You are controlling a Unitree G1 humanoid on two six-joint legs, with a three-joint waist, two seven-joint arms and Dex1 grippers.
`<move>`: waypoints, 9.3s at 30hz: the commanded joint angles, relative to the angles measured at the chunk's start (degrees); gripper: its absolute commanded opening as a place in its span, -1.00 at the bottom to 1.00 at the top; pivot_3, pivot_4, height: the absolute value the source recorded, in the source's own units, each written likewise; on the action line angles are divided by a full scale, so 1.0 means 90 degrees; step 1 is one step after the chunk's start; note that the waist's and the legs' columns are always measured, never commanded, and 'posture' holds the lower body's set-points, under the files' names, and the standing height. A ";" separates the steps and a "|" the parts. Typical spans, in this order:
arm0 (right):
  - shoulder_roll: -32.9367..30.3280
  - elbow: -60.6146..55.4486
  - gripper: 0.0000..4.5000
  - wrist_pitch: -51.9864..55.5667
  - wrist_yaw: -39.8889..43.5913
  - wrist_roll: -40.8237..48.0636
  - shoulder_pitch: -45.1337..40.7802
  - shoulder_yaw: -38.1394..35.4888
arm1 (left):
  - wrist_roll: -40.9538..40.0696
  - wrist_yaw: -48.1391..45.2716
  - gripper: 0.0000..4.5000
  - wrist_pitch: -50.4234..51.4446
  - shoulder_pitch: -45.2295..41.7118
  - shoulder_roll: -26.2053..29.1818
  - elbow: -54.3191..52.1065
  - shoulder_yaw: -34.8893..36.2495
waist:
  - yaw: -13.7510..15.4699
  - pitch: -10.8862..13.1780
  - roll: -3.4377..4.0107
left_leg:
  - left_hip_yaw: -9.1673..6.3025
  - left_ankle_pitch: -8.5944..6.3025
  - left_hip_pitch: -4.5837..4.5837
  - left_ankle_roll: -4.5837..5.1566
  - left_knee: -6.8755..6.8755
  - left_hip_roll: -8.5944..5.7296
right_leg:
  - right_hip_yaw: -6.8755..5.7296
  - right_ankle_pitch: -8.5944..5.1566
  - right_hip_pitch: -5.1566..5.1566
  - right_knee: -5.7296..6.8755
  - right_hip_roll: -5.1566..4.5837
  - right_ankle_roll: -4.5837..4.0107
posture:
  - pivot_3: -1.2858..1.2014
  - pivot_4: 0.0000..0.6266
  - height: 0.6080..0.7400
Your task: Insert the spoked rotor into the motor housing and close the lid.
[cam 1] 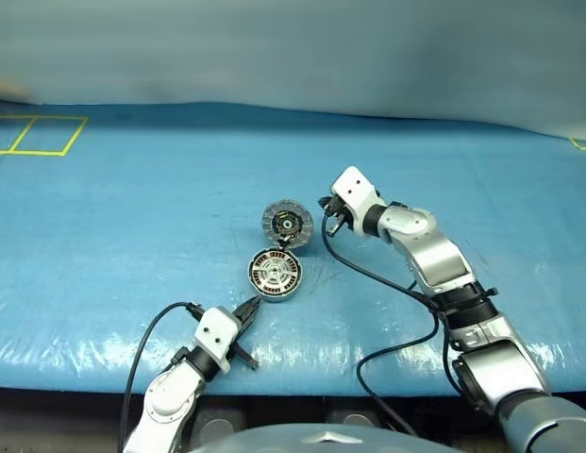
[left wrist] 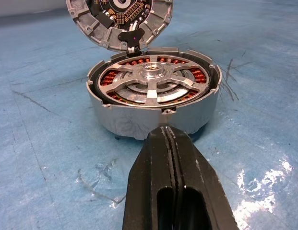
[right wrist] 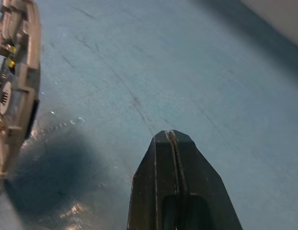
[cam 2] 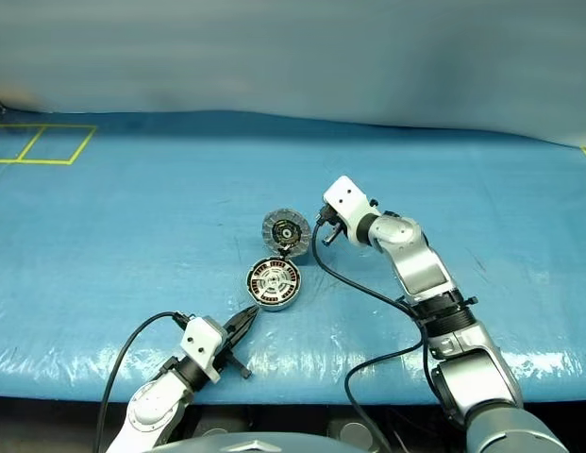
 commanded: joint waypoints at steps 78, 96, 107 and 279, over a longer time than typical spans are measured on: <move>0.1456 -0.3824 0.70 0.1225 -0.1977 0.0132 0.3015 0.1435 | -0.0757 0.0045 -1.00 -0.1666 0.0474 -0.0687 0.0839 0.0400 | -0.0109 -0.0019 -0.0008 | -0.0002 -0.0001 -0.0004 -0.0002 0.0001 0.0002 | 0.0002 -0.0009 -0.0044 0.0001 0.0000 -0.0003 | 0.03 -0.52 1.00; 0.1637 -0.3128 0.43 0.0523 -0.1981 -0.0334 0.3248 0.1411 | -0.0706 0.0113 -1.00 -0.1583 0.0490 -0.0648 0.0691 0.0365 | -0.0109 -0.0025 -0.0015 | -0.0001 -0.0001 0.0001 -0.0002 0.0000 0.0003 | 0.0002 -0.0009 -0.0041 0.0002 0.0000 -0.0003 | 0.03 -0.52 1.00; 0.1504 -0.3452 0.35 0.0963 -0.1833 -0.0393 0.2943 0.1337 | -0.0722 0.0093 -1.00 -0.1539 0.0472 -0.0645 0.0671 0.0356 | -0.0101 -0.0028 -0.0019 | -0.0002 -0.0001 0.0003 -0.0002 0.0002 0.0003 | 0.0002 -0.0009 -0.0037 0.0003 0.0000 -0.0003 | 0.03 -0.52 1.00; 0.3341 -0.3452 -0.46 0.2721 -0.3635 0.7225 0.2951 -0.1638 | -0.8965 0.1985 0.98 0.6185 -0.1684 -0.2699 -0.1316 0.3000 | -0.0101 -0.0009 -0.0028 | -0.0024 -0.0035 -0.0045 0.0008 -0.0004 -0.0001 | -0.0005 0.0006 -0.0005 -0.0062 0.0005 -0.0019 | 0.03 -0.52 1.00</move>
